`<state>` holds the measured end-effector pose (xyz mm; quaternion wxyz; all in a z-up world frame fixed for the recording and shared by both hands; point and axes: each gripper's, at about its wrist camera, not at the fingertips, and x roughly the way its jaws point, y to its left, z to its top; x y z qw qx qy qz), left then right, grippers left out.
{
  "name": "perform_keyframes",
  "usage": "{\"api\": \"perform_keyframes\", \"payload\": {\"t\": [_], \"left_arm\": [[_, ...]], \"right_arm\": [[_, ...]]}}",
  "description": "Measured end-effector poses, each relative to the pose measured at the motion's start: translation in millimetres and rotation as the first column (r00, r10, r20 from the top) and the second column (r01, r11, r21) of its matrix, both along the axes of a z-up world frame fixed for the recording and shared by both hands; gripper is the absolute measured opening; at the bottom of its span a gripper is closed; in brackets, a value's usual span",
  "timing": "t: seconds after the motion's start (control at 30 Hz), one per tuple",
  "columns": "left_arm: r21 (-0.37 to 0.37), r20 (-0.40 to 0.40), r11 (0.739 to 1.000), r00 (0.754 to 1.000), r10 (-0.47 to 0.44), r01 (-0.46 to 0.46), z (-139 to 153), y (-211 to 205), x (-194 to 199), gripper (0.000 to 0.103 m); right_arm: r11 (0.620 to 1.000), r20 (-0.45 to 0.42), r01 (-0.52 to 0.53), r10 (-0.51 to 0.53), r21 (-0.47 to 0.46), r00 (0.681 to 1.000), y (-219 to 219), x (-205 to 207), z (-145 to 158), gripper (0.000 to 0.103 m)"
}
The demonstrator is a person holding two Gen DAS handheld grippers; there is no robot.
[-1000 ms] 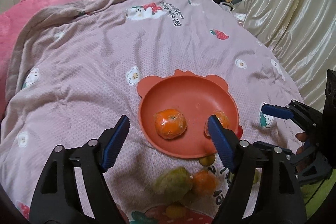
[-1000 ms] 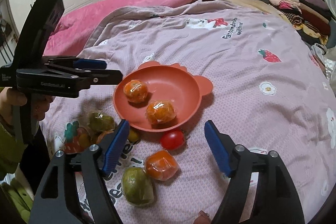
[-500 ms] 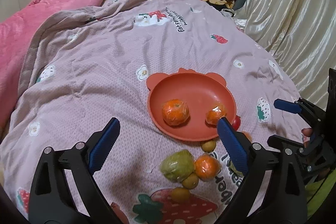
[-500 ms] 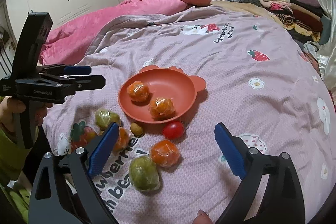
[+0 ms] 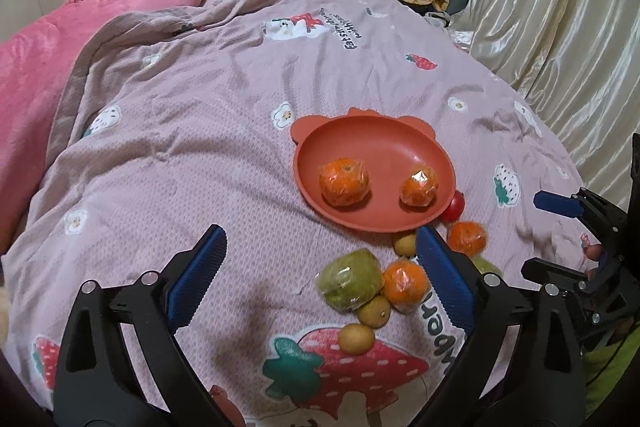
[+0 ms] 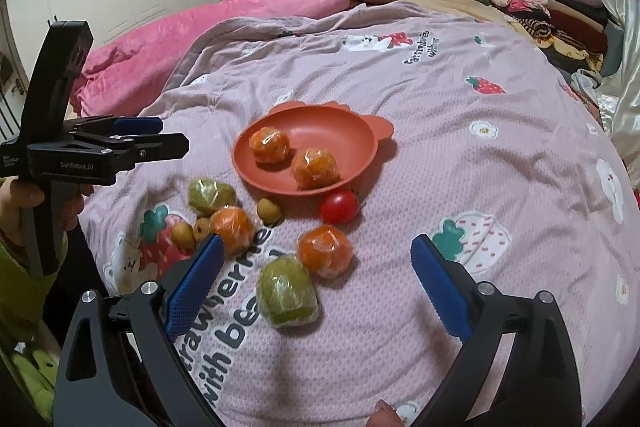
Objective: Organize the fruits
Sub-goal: 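Withdraw both tools from the plate toward the green wrapped fruits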
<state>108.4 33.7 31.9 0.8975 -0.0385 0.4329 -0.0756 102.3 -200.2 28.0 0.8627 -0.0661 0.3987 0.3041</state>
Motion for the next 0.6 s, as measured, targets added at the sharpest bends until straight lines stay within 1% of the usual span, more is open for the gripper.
{"api": "perform_keyframes", "payload": {"t": [0.3, 0.6], "left_arm": [[0.005, -0.02, 1.0, 1.0, 0.001, -0.001, -8, 3, -10, 0.089], [0.033, -0.045, 0.999, 0.999, -0.014, 0.016, -19, 0, -17, 0.089]], "right_arm": [[1.0, -0.022, 0.001, -0.001, -0.008, 1.0, 1, -11, -9, 0.094], [1.0, -0.05, 0.006, -0.007, -0.019, 0.999, 0, -21, -21, 0.094]]}}
